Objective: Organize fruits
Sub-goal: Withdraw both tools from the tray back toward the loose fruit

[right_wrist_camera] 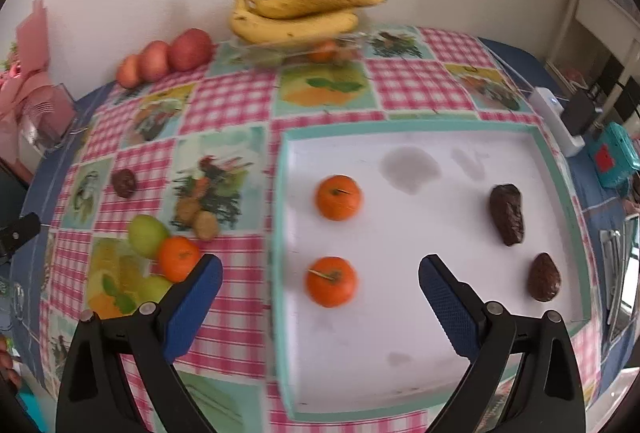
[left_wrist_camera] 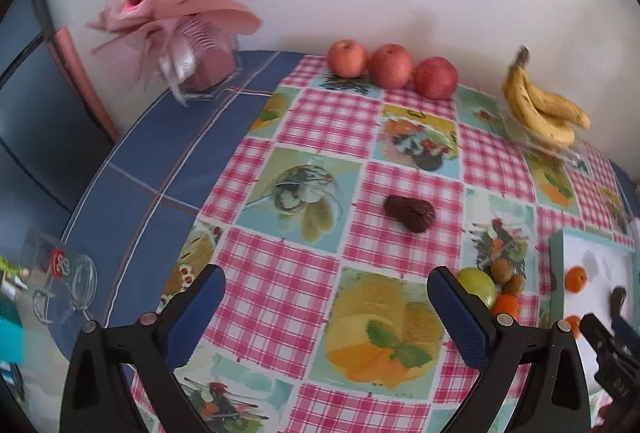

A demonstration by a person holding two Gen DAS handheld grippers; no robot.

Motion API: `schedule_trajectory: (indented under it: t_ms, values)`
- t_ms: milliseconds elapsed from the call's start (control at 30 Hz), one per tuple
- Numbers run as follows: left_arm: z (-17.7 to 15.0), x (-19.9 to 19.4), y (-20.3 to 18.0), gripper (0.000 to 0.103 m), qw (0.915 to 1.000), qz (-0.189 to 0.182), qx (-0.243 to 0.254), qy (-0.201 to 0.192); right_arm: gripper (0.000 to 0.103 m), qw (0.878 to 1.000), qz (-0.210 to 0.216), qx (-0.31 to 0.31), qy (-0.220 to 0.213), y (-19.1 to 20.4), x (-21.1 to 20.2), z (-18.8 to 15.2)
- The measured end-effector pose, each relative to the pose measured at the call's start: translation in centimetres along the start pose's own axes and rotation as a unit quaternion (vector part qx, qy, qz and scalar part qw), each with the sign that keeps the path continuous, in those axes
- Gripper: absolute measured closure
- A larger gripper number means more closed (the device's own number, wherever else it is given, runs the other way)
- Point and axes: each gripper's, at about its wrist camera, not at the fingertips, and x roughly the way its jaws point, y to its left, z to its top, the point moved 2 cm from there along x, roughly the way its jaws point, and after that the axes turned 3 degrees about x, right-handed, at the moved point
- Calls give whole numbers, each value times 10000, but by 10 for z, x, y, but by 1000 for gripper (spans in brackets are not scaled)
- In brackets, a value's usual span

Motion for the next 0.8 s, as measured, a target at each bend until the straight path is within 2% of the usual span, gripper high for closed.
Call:
schedule_trajectory:
  t_ms: [133, 233, 367, 600, 800]
  values:
    - [3, -4, 16, 1, 9995, -77, -270, -153, 4, 9982, 575, 75, -138, 16, -7, 3]
    - [5, -6, 20, 0, 9988, -146, -380, -276, 4, 9966, 775, 66, -280, 26, -12, 6]
    - [9, -6, 19, 0, 9981, -223, -454, -348, 4, 9956, 856, -76, -377, 39, -13, 8]
    - [18, 0, 22, 0, 9943, -436, -822, -528, 4, 9949, 955, -163, -290, 52, -7, 16]
    - [34, 4, 10, 0, 9938, -532, -715, -662, 4, 9934, 1024, -229, -460, 60, -12, 35]
